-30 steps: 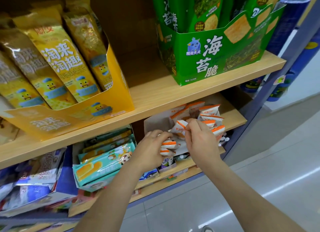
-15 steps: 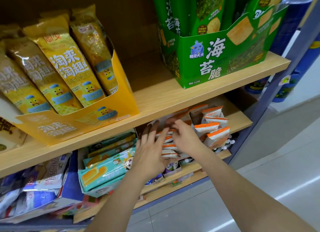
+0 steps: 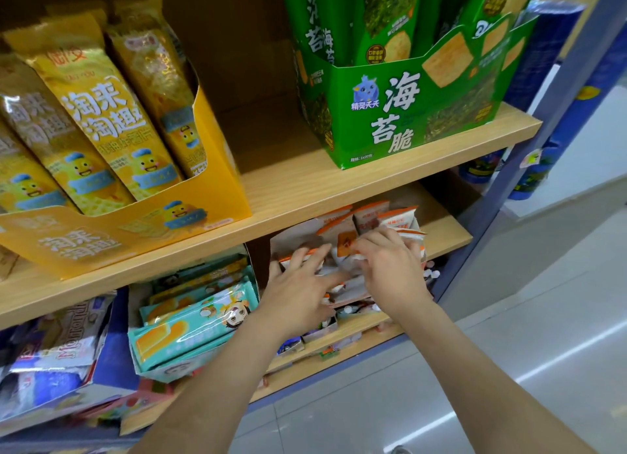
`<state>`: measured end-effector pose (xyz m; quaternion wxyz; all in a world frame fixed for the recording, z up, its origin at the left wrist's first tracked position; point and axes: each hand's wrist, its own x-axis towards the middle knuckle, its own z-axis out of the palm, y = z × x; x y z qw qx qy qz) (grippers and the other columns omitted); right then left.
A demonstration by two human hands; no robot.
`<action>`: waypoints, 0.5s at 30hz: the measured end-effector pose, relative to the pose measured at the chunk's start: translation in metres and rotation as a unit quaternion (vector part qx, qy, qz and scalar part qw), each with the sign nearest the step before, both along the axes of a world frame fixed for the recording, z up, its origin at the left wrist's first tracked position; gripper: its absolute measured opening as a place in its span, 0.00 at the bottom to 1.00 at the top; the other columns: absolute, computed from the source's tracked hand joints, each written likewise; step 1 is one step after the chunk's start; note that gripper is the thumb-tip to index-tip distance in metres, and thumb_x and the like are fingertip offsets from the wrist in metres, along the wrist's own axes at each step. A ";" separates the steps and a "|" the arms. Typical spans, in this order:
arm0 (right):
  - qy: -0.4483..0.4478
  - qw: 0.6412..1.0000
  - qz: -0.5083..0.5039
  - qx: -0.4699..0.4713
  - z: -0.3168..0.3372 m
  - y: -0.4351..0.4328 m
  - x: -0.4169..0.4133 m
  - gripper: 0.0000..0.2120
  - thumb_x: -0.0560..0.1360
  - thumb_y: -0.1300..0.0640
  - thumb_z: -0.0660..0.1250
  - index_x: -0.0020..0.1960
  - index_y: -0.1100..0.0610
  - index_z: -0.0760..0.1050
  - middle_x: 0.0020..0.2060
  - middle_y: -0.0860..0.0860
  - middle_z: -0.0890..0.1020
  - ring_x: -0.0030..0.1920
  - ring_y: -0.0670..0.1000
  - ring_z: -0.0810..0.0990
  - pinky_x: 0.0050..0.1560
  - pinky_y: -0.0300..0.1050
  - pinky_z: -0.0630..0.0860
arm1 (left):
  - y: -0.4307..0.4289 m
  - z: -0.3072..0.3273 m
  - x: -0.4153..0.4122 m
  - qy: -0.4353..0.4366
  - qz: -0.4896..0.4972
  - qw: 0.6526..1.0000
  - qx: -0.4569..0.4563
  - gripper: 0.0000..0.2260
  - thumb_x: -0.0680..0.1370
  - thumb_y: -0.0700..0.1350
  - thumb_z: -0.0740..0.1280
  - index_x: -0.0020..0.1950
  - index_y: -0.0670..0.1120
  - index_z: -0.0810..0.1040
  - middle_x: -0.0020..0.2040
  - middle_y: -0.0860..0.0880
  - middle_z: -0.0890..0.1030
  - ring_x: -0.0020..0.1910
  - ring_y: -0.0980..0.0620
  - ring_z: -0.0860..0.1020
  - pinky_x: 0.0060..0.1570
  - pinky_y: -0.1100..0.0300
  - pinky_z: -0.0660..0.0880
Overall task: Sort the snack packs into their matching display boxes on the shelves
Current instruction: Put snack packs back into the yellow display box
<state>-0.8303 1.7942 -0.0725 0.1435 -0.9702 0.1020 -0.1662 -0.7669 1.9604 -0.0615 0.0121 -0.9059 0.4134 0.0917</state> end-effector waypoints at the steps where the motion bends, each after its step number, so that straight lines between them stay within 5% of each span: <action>1: -0.020 0.999 0.021 0.014 -0.001 0.000 -0.001 0.14 0.68 0.64 0.75 0.51 0.51 0.82 0.49 0.47 0.83 0.57 0.55 0.77 0.47 0.54 0.69 | -0.002 0.001 0.002 0.003 0.000 1.000 0.008 0.27 0.77 0.58 0.67 0.72 0.68 0.59 0.79 0.55 0.47 0.77 0.44 0.48 0.69 0.35 0.58; 4: -0.038 0.998 0.048 0.029 0.004 -0.002 0.000 0.13 0.74 0.61 0.72 0.57 0.50 0.80 0.53 0.48 0.83 0.56 0.56 0.78 0.48 0.55 0.70 | -0.001 0.006 0.010 0.006 0.024 1.000 0.016 0.23 0.76 0.58 0.69 0.70 0.62 0.68 0.78 0.52 0.54 0.74 0.42 0.57 0.66 0.39 0.65; 9: 0.094 0.994 0.053 -0.015 0.000 -0.006 0.006 0.21 0.82 0.51 0.60 0.73 0.41 0.64 0.68 0.44 0.74 0.67 0.55 0.71 0.60 0.57 0.62 | -0.007 0.015 0.012 -0.019 0.077 0.996 0.032 0.24 0.73 0.62 0.71 0.64 0.53 0.73 0.68 0.50 0.67 0.67 0.43 0.68 0.58 0.45 0.72; 12: 0.090 0.994 0.052 -0.039 -0.001 -0.009 0.002 0.25 0.77 0.60 0.67 0.70 0.43 0.66 0.62 0.46 0.79 0.63 0.55 0.75 0.59 0.57 0.62 | -0.009 0.013 0.010 -0.008 0.078 0.995 0.062 0.26 0.72 0.63 0.70 0.66 0.58 0.70 0.69 0.50 0.65 0.70 0.43 0.63 0.60 0.42 0.68; 15: 0.001 0.996 0.044 -0.075 0.004 -0.011 0.000 0.21 0.65 0.62 0.78 0.55 0.49 0.77 0.44 0.47 0.84 0.48 0.54 0.81 0.54 0.55 0.67 | -0.012 0.015 0.012 0.014 0.068 0.994 0.079 0.24 0.72 0.63 0.70 0.67 0.61 0.72 0.69 0.51 0.64 0.72 0.43 0.59 0.61 0.42 0.67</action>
